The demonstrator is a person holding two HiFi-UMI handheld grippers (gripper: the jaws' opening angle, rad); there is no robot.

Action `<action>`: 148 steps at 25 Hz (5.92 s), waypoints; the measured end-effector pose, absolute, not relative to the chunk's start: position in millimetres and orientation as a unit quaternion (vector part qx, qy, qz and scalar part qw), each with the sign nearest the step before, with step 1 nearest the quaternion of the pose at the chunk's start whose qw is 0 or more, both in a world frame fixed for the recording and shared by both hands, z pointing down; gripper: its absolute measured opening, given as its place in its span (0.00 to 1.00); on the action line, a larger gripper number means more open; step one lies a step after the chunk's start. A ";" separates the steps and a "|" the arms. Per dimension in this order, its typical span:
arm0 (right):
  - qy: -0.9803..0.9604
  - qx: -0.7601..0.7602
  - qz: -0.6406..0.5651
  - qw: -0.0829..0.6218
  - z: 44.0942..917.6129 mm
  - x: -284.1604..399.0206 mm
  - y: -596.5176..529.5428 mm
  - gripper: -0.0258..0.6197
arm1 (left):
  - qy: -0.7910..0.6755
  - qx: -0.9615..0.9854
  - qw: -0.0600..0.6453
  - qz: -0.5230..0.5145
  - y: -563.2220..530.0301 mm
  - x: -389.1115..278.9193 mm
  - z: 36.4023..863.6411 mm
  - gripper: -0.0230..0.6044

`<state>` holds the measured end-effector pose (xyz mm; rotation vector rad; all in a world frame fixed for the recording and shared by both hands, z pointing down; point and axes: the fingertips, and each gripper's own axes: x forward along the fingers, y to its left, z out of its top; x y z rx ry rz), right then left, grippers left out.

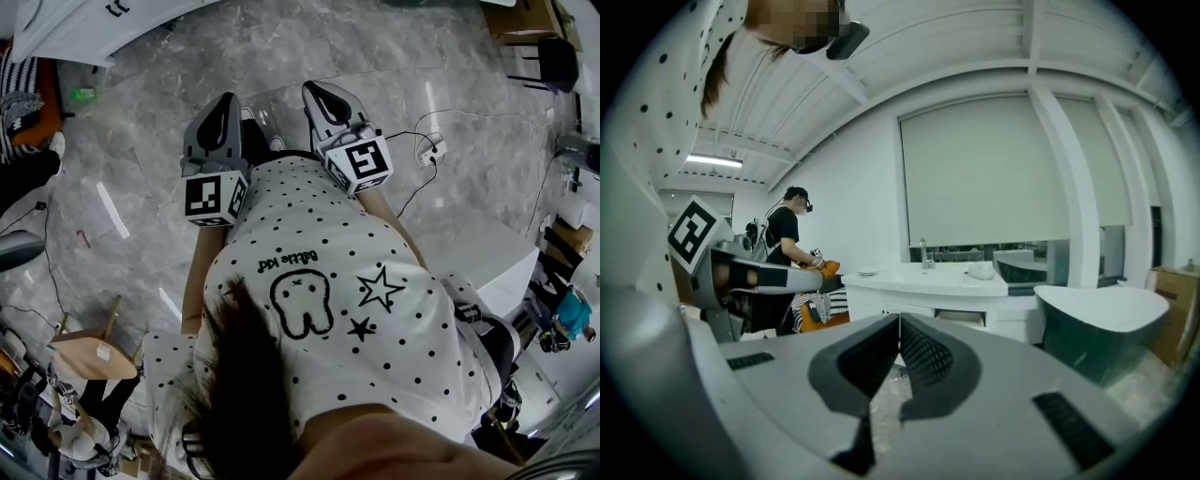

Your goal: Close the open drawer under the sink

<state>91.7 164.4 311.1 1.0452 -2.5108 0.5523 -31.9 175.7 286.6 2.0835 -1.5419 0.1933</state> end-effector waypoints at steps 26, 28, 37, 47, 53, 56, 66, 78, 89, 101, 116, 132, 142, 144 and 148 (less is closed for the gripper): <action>-0.884 0.393 0.189 0.168 307.0 87.6 155.2 0.06 | -0.570 0.787 0.225 0.073 155.5 -42.2 272.4 0.06; -0.884 0.394 0.188 0.168 307.6 90.1 155.7 0.06 | -0.573 0.785 0.227 0.070 156.9 -41.1 273.9 0.06; -0.889 0.393 0.175 0.158 296.9 91.6 132.0 0.06 | -0.588 0.778 0.213 0.060 149.8 -45.6 269.4 0.06; -0.906 0.370 0.143 0.146 287.9 84.1 115.7 0.06 | -0.613 0.767 0.188 0.038 147.7 -49.9 263.5 0.06; -0.916 0.351 0.128 0.144 283.2 78.6 106.9 0.06 | -0.634 0.751 0.181 0.022 149.1 -55.2 262.2 0.06; -0.920 0.343 0.124 0.144 282.3 76.3 104.1 0.06 | -0.639 0.748 0.181 0.015 150.1 -55.8 261.2 0.06; -0.918 0.347 0.123 0.145 279.0 78.0 103.0 0.06 | -0.637 0.746 0.191 0.001 150.4 -56.0 257.4 0.06; -0.907 0.379 0.118 0.139 278.9 87.2 97.6 0.06 | -0.612 0.771 0.178 0.004 133.3 -48.9 250.1 0.06; -0.893 0.420 0.104 0.121 262.9 89.7 78.7 0.06 | -0.596 0.788 0.153 0.011 106.6 -54.9 233.5 0.06; -0.880 0.450 0.094 0.116 250.7 97.6 78.8 0.06 | -0.612 0.773 0.169 0.003 110.8 -67.9 231.3 0.06; -0.901 0.410 0.084 0.115 243.2 85.2 64.8 0.06 | -0.667 0.724 0.173 -0.017 111.8 -103.9 227.7 0.06; -0.926 0.349 0.086 0.113 253.0 167.6 -48.0 0.06 | -0.735 0.663 0.143 0.002 23.4 -56.3 235.9 0.06; -0.929 0.339 0.090 0.115 253.4 163.3 -51.6 0.06 | -0.724 0.668 0.162 0.059 27.6 -48.1 260.0 0.05; -0.930 0.336 0.088 0.117 253.3 164.7 -50.7 0.06 | -0.725 0.663 0.172 0.077 28.6 -48.6 272.2 0.05; -0.931 0.334 0.082 0.125 255.1 166.4 -46.3 0.06 | -0.717 0.657 0.203 0.115 31.5 -49.0 306.5 0.05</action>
